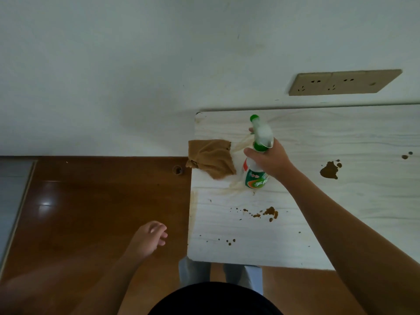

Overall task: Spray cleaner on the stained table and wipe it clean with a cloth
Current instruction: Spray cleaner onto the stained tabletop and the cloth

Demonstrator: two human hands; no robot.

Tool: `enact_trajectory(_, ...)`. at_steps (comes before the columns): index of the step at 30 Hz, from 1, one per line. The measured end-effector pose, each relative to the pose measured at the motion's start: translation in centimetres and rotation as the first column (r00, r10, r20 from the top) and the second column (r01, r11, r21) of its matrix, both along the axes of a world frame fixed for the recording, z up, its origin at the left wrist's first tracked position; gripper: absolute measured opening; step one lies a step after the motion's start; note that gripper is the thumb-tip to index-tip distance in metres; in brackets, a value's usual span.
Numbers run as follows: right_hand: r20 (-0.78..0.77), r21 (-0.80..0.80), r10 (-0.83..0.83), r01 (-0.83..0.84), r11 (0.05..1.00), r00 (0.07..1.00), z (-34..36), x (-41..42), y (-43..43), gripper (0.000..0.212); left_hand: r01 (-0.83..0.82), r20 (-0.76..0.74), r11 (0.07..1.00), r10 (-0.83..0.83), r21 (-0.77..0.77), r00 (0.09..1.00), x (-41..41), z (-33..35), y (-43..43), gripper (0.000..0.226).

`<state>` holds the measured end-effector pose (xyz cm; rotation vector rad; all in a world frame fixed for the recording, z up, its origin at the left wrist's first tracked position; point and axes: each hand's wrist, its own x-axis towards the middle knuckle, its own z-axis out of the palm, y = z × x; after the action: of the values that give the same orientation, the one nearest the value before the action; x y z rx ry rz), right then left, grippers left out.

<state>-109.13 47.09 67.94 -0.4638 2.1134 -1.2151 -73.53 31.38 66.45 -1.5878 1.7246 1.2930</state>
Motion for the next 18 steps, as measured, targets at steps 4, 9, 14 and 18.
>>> enact_trajectory(4, 0.085, -0.029, 0.03, -0.027, 0.999, 0.996, 0.8, 2.3, -0.8, 0.037, -0.02, -0.018, 1.0, 0.02, 0.018, 1.0, 0.4, 0.0, -0.2, 0.017)
enact_trajectory(9, 0.231, -0.082, 0.027, -0.008, 0.997, 0.973, 0.6, 4.0, -0.8, 0.034, -0.024, -0.042, 1.0, 0.025, 0.018, 0.999, 1.1, -0.2, -0.8, 0.017)
enact_trajectory(14, 0.263, 0.045, -0.017, 0.005, 0.999, 0.965, -0.3, 4.8, -0.5, 0.033, -0.064, -0.047, 0.997, 0.066, 0.039, 0.997, 2.4, -0.4, -1.9, 0.02)
enact_trajectory(18, 0.223, 0.092, -0.026, 0.005, 0.996, 0.974, 0.2, 5.5, -0.3, 0.039, -0.049, -0.051, 0.997, 0.052, 0.059, 0.997, 3.0, -0.7, -2.6, 0.019)
